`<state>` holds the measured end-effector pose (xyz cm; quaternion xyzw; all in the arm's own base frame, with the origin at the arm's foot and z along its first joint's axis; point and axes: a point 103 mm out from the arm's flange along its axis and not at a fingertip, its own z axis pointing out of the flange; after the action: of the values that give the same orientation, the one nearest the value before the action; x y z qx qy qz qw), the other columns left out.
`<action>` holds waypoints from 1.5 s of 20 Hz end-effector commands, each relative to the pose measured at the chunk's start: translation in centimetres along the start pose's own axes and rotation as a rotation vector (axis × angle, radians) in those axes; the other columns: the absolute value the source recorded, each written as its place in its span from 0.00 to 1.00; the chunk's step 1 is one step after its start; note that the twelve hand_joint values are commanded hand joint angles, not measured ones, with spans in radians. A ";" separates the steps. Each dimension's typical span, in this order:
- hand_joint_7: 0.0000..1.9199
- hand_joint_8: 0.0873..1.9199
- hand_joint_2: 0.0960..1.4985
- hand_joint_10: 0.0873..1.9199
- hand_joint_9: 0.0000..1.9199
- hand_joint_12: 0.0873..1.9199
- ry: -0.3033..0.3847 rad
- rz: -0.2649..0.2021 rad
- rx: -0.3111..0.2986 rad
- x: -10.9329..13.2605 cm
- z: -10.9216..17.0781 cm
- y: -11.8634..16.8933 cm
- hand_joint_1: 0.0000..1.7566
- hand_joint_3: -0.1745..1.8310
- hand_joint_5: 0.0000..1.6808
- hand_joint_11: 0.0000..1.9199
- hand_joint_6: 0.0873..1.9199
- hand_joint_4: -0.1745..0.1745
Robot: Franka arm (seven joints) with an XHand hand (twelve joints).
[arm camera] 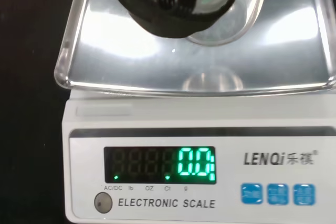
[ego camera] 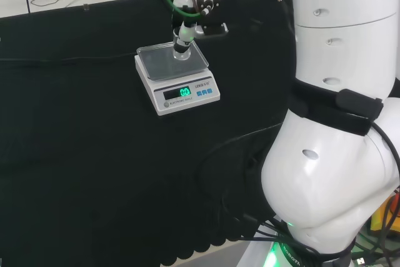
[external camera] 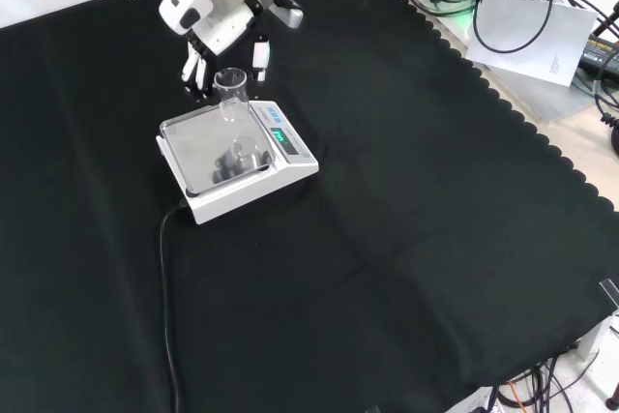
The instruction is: Put the beaker on the electronic balance.
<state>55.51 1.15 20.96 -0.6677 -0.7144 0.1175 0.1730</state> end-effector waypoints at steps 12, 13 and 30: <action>0.41 0.58 0.70 0.50 0.59 0.52 0.007 -0.034 0.071 1.8 2.9 3.7 0.86 0.09 0.55 0.51 0.53 0.00; 0.41 0.58 0.70 0.51 0.59 0.52 0.010 -0.033 0.071 1.8 2.7 3.7 0.86 0.09 0.55 0.52 0.53 0.00; 0.00 0.20 0.55 0.33 0.00 0.78 -0.066 -0.034 0.050 2.4 0.9 1.6 0.55 0.00 0.12 0.00 0.06 0.66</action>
<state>56.68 3.55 19.70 -0.6487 -0.7244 0.1532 0.1762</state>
